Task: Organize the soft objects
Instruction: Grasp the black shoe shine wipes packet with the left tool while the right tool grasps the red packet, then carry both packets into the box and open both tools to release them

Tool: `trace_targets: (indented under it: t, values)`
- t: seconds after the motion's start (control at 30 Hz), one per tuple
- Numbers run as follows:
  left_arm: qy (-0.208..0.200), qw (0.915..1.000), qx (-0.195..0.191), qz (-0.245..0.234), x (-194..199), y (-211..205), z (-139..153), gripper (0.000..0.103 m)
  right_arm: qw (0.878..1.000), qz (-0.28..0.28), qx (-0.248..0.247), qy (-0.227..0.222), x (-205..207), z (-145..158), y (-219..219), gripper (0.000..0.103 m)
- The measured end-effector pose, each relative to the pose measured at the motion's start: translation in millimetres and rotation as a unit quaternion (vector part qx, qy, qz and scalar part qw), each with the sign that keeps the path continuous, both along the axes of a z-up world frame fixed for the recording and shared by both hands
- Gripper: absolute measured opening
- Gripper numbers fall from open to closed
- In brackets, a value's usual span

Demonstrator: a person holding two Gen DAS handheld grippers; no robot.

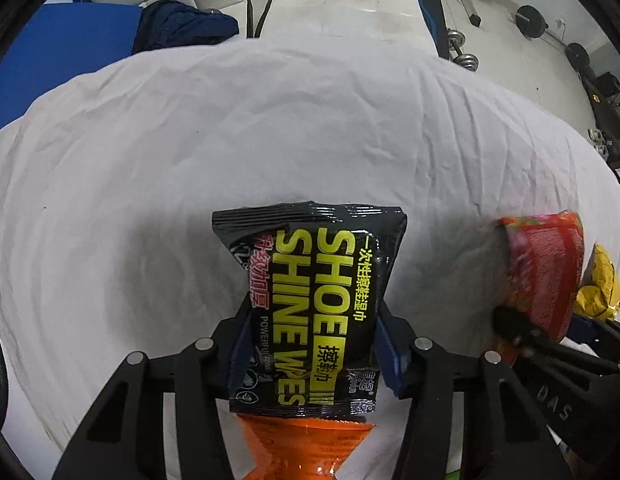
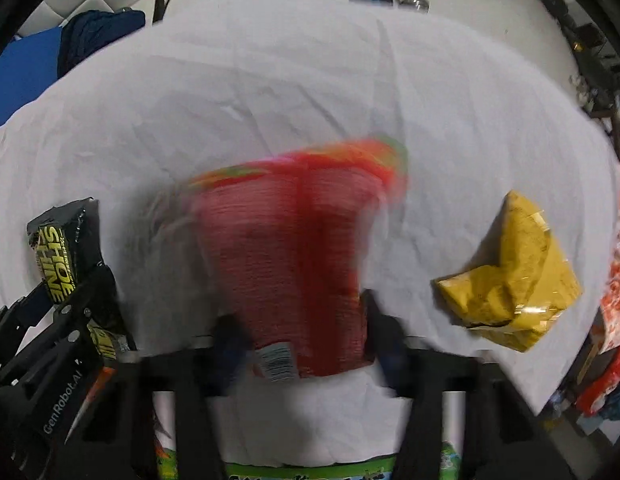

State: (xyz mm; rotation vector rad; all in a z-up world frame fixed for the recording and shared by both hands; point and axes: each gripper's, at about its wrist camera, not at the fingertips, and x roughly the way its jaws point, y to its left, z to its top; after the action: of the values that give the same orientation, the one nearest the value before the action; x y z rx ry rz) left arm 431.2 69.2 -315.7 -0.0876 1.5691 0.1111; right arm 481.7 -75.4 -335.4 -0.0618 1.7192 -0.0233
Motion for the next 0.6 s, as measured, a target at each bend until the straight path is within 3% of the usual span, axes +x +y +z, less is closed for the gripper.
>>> trace_targets:
  t: [0.33, 0.6]
  values:
    - [-0.071, 0.9971, 0.006, -0.026, -10, -7, 68, 0.049, 0.999, 0.013, 0.010, -0.034, -17, 36, -13, 0.047]
    - [-0.121, 0.9920, -0.005, -0.036, -35, -21, 133, 0.049, 0.995, 0.025, 0.031, -0.088, -44, 106, -21, 0.047]
